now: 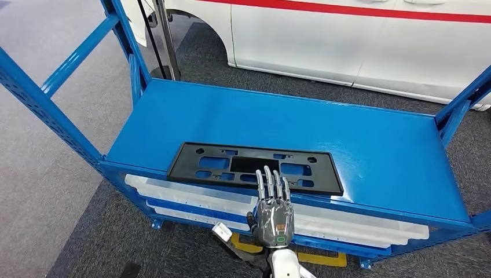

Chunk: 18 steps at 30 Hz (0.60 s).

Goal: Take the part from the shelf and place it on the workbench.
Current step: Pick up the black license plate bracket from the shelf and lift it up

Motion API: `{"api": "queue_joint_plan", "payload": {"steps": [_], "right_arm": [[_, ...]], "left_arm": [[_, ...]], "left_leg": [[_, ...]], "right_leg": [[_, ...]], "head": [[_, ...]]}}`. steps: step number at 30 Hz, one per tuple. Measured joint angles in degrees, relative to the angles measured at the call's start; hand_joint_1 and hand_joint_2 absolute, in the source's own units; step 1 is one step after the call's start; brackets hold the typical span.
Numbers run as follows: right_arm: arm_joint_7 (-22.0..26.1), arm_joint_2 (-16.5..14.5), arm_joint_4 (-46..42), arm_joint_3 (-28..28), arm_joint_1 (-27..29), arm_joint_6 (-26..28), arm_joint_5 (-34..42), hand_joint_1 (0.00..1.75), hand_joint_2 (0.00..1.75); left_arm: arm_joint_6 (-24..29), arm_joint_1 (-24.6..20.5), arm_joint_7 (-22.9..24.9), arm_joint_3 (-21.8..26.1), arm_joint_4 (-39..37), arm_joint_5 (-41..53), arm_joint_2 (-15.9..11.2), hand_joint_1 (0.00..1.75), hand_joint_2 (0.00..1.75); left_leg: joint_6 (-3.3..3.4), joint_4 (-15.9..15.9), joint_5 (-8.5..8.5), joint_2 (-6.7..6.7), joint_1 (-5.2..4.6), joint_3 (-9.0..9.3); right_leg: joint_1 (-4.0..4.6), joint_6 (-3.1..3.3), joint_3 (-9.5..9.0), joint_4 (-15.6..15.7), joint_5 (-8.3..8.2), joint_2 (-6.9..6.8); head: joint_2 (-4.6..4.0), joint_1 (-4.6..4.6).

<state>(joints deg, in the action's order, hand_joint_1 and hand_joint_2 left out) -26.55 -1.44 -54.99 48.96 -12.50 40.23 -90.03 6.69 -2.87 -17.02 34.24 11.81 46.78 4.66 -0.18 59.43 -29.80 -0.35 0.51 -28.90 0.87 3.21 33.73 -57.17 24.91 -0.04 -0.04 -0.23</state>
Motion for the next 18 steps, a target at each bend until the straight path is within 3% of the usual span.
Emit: {"api": "queue_joint_plan", "payload": {"steps": [1,3,5,6,8,9,11,13,15,16,18], "right_arm": [[0.37,-0.02,-0.28,-0.56,-0.08,0.01,0.00,0.00,1.75],[1.30,0.00,-0.83,-1.86,-0.13,-0.01,0.00,0.00,1.75],[1.99,0.03,-1.13,-3.22,-0.01,-0.01,0.00,0.00,1.75],[2.33,0.06,-1.22,-3.93,0.04,-0.01,0.00,0.00,1.75],[3.53,0.10,-1.39,-5.79,0.08,0.00,0.00,0.00,1.75],[4.27,0.11,-1.44,-6.88,0.07,-0.01,0.00,0.00,1.75],[5.55,0.13,-1.43,-9.19,0.02,-0.02,0.00,0.00,1.75],[6.13,0.16,-1.42,-10.91,0.00,-0.02,0.00,0.00,1.75],[6.47,0.19,-1.38,-12.10,-0.06,-0.02,0.00,0.00,1.75],[6.67,0.19,-1.25,-12.63,-0.13,-0.02,0.00,0.00,1.75],[6.89,0.21,-0.57,-13.50,-0.28,-0.02,0.00,0.00,1.75]], "left_arm": [[0.08,-0.12,0.15,-0.01,0.00,0.19,-0.04,0.00,0.00],[0.31,-0.28,0.49,-0.01,-0.01,0.65,-0.17,0.00,0.00],[0.55,-0.16,0.69,-0.01,-0.01,1.02,-0.39,0.00,0.00],[0.65,-0.09,0.70,-0.01,-0.01,1.22,-0.43,0.00,0.00],[0.82,-0.05,0.68,-0.01,-0.01,1.77,-0.48,0.00,0.00],[0.86,-0.09,0.66,-0.01,-0.04,2.01,-0.48,0.00,0.00],[0.89,-0.20,0.61,-0.01,-0.09,2.42,-0.50,0.00,0.00],[0.95,-0.11,0.58,-0.01,-0.11,2.65,-0.52,0.00,0.00],[1.01,-0.05,0.57,-0.01,-0.11,2.86,-0.52,0.00,0.00],[1.03,-0.16,0.56,-0.01,-0.11,3.04,-0.52,0.00,0.00],[1.03,-0.33,0.54,0.00,-0.11,3.51,-0.53,0.00,0.00]], "left_leg": [[-0.18,2.04,-1.20,0.02,0.07,-0.81],[-0.77,8.69,-4.32,0.03,0.31,-4.54],[-1.31,13.11,-5.44,0.04,0.58,-8.05],[-1.52,12.37,-4.12,0.05,0.72,-8.46],[-1.99,6.06,1.02,0.13,0.98,-6.84],[-2.13,2.81,2.65,0.18,0.92,-5.93],[-1.37,-0.52,3.66,0.24,0.63,-5.11],[-0.06,-0.87,3.69,0.21,0.50,-5.19],[0.78,-1.20,4.04,0.23,0.74,-5.03],[1.14,-1.38,4.11,0.25,0.86,-4.94],[1.62,-1.47,4.02,0.26,0.85,-4.85]], "right_leg": [[-0.27,0.05,-0.73,0.43,0.00,-0.03],[-0.37,0.18,-1.32,0.61,0.40,-0.06],[-0.50,0.02,-1.60,0.39,0.98,0.05],[-0.63,-0.18,-1.80,0.17,1.34,0.13],[-0.94,-0.79,-2.35,-0.42,2.24,0.18],[-1.03,-1.12,-2.51,-0.77,2.64,0.15],[-0.94,-1.81,-2.33,-1.29,3.21,0.09],[-0.74,-2.39,-2.11,-1.40,3.45,0.06],[-0.83,-2.94,-1.78,-2.45,4.43,0.06],[-0.91,-3.24,-0.86,-4.45,5.70,0.07],[-1.15,-3.78,2.74,-11.50,9.20,0.08]], "head": [[0.00,-0.02],[0.00,-0.09],[0.00,-0.09],[0.00,-0.09],[0.00,-0.09],[0.00,-0.09],[0.00,-0.07],[0.00,-0.06],[0.01,-0.05],[0.01,-0.04],[0.01,-0.01]]}}
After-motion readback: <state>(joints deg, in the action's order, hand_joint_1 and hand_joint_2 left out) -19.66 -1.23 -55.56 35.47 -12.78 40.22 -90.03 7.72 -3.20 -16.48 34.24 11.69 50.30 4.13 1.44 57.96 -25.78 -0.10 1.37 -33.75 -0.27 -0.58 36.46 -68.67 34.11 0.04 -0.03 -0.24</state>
